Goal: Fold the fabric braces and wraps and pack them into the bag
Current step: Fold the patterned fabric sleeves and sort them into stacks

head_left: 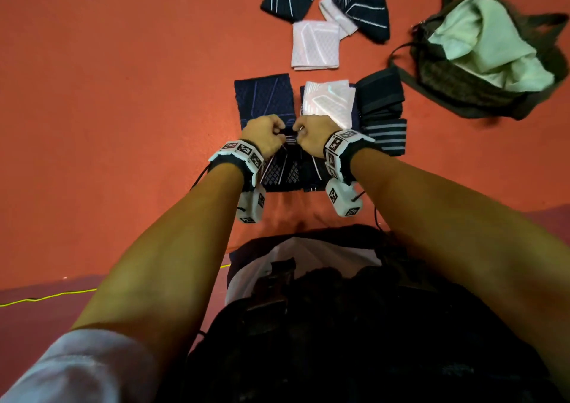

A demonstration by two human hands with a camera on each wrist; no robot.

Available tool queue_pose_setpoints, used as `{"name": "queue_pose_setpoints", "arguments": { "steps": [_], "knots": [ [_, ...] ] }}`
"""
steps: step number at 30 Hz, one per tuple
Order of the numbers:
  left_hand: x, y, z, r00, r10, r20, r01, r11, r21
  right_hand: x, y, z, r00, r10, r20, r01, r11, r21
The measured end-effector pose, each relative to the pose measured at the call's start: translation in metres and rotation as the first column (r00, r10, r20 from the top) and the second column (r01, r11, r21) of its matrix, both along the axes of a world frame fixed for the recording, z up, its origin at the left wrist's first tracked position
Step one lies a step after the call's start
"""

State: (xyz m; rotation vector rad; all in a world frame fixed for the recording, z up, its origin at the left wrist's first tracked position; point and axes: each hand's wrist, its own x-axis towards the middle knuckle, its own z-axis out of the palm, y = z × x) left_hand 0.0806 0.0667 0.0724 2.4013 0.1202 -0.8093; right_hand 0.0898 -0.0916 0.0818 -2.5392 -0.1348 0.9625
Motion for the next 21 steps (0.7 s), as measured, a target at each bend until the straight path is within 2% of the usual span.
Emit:
{"name": "queue_pose_setpoints", "arguments": {
  "steps": [8,21],
  "knots": [
    [0.068,-0.032,0.032,0.98,-0.163,0.114,0.157,0.986,0.064,0.062,-0.041,0.042,0.995,-0.06,0.079,0.064,0.997,-0.053],
    [0.177,-0.103,0.006,0.981,-0.172,0.094,0.165,0.983,0.081,0.153,-0.106,0.045,0.993,-0.106,0.048,0.111,0.987,-0.112]
  ]
}}
